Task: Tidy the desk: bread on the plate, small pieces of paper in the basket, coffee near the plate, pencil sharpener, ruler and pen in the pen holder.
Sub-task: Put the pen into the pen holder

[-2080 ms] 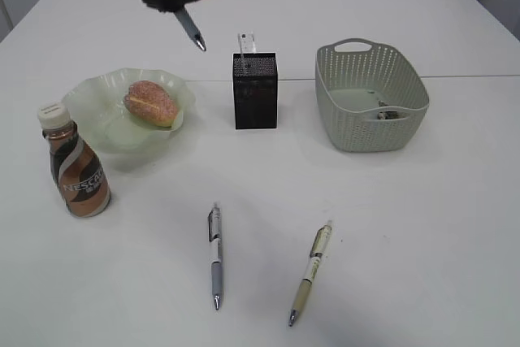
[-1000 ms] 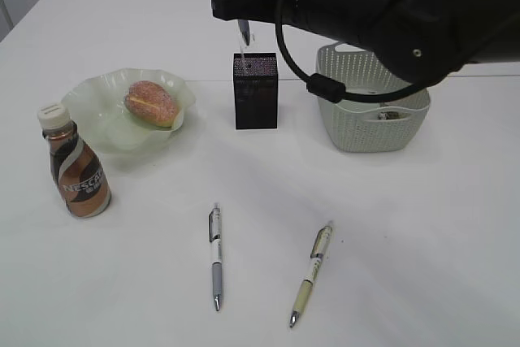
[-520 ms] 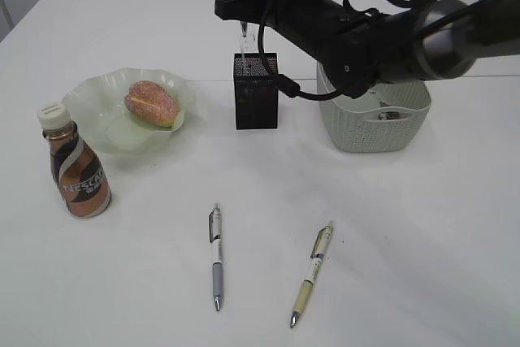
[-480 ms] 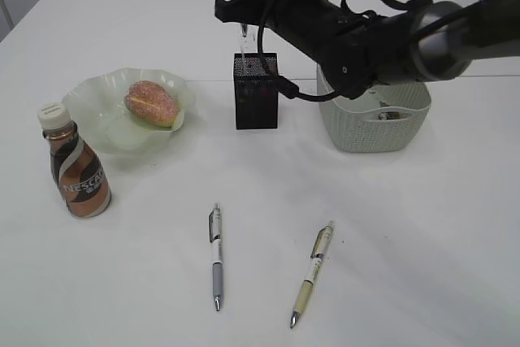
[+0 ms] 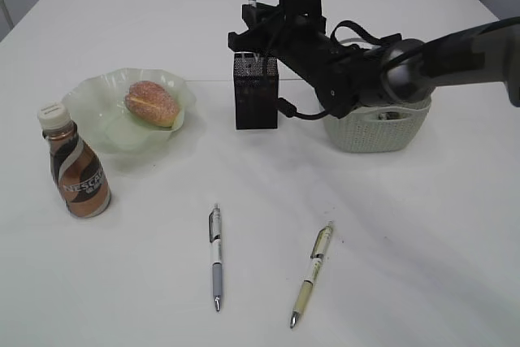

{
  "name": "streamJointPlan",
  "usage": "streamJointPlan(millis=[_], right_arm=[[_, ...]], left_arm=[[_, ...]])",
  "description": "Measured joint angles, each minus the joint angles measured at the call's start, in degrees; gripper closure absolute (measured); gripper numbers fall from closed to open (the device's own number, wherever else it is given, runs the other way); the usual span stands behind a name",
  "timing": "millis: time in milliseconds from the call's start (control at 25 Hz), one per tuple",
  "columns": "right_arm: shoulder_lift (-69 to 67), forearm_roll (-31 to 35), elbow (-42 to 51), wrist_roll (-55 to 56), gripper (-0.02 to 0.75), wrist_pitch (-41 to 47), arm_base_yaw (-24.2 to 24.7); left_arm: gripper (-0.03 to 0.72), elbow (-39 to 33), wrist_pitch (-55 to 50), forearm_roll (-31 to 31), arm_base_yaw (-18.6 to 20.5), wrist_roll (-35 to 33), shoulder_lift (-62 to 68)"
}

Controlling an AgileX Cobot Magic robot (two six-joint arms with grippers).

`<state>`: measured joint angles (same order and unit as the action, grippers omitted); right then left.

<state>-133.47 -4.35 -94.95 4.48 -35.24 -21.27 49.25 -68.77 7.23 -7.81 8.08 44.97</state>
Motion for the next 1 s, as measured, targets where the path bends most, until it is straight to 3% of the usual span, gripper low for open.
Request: streamJointPlan(millis=[640, 880, 1000], right_arm=[[-3.68, 0.13, -1.81, -3.02, 0.629, 0.14, 0.0], [-3.68, 0.13, -2.05, -3.02, 0.441, 2.03, 0.0], [-3.68, 0.02, -2.05, -3.02, 0.402, 2.15, 0.0]], left_arm=[[0.272, 0.0, 0.84, -0.12, 0.0, 0.0, 0.0], [0.272, 0.0, 0.84, -1.04, 0.0, 0.0, 0.0], [0.272, 0.0, 0.84, -1.02, 0.0, 0.0, 0.0]])
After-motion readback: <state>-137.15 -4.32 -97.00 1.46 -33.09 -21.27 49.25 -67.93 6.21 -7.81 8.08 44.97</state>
